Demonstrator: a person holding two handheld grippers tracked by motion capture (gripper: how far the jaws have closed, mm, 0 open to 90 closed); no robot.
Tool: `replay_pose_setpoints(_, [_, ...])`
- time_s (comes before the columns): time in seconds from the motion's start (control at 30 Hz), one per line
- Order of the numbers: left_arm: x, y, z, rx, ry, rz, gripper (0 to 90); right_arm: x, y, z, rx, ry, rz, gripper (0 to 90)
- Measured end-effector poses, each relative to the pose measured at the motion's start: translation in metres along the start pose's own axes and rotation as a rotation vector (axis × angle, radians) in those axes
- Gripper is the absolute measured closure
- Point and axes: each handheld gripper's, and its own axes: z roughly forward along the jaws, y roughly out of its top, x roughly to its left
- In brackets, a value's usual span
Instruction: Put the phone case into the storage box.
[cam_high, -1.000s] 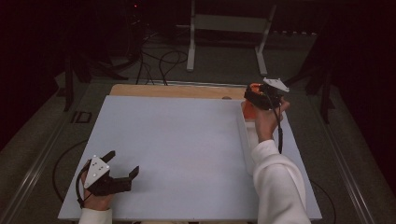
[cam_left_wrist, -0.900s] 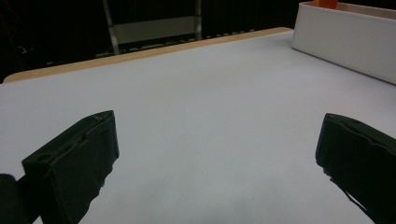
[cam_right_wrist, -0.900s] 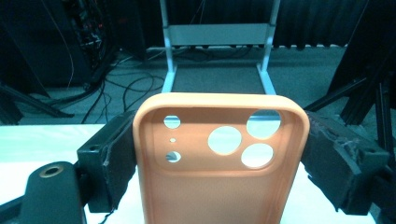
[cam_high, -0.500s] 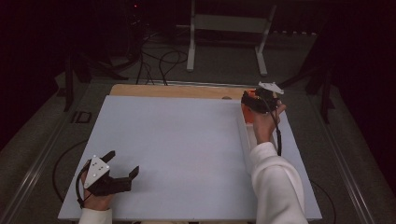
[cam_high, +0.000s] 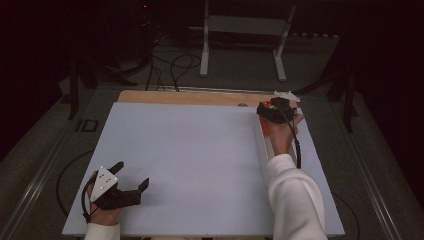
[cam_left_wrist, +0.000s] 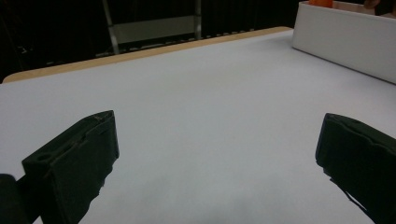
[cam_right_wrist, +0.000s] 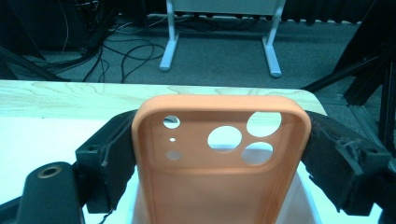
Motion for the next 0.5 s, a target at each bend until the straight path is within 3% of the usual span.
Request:
replay_pose_setpoints(0.27, [-0.0001, -0.0001, 0.0002, 0.001, -0.001, 0.000, 0.1, -0.0002, 0.0004, -0.0001, 0.002, 0.015, -0.010, 15.0])
replay_pose_setpoints(0.33, [-0.0002, -0.0001, 0.0003, 0.003, -0.001, 0.000, 0.1, -0.0007, 0.0016, -0.0008, -0.010, 0.040, -0.003, 10.8])
replay_pose_setpoints(0.5, [-0.0007, 0.0001, 0.0003, 0.001, -0.005, 0.001, 0.1, 0.0010, 0.0022, -0.0015, -0.016, 0.041, -0.014, 9.1])
